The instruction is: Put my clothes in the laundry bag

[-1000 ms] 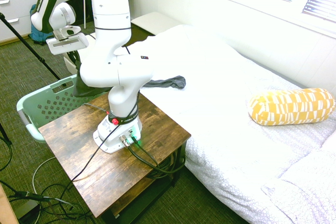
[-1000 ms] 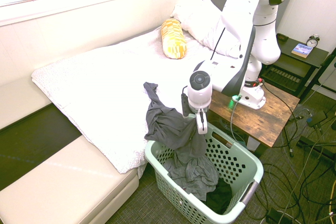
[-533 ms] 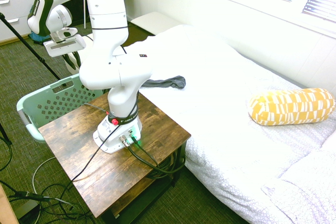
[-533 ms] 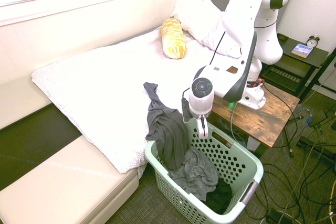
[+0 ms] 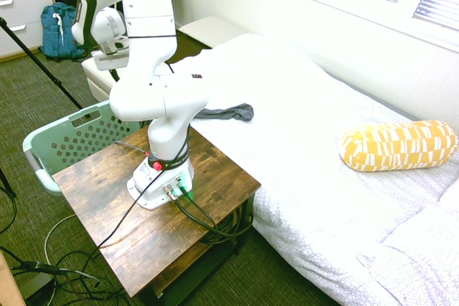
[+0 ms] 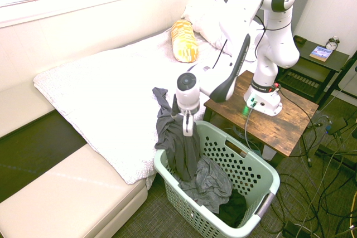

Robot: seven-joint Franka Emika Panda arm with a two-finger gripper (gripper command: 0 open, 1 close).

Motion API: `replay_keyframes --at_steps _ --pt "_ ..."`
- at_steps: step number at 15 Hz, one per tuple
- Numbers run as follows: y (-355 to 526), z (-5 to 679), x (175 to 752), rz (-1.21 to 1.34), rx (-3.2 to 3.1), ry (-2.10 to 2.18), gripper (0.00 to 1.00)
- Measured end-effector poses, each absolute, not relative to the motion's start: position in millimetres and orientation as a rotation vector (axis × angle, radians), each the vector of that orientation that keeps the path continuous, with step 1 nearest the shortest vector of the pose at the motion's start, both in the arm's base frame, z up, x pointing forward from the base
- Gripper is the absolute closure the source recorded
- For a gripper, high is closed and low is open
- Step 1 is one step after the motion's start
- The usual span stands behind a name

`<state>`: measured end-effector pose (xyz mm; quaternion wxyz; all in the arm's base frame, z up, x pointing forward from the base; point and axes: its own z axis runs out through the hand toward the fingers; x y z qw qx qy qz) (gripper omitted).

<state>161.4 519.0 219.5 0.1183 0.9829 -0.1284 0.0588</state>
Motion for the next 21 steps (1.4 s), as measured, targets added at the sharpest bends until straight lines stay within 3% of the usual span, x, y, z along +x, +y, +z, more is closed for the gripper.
replay_keyframes --at_steps 6,9,14,21 --pt "453 160 305 0.128 2.893 -0.520 0.00" --pt "418 130 349 -0.031 2.907 -0.600 0.00" --pt "396 92 396 -0.357 2.929 -0.778 0.00" --pt "388 24 409 -0.606 2.845 -0.832 0.00"
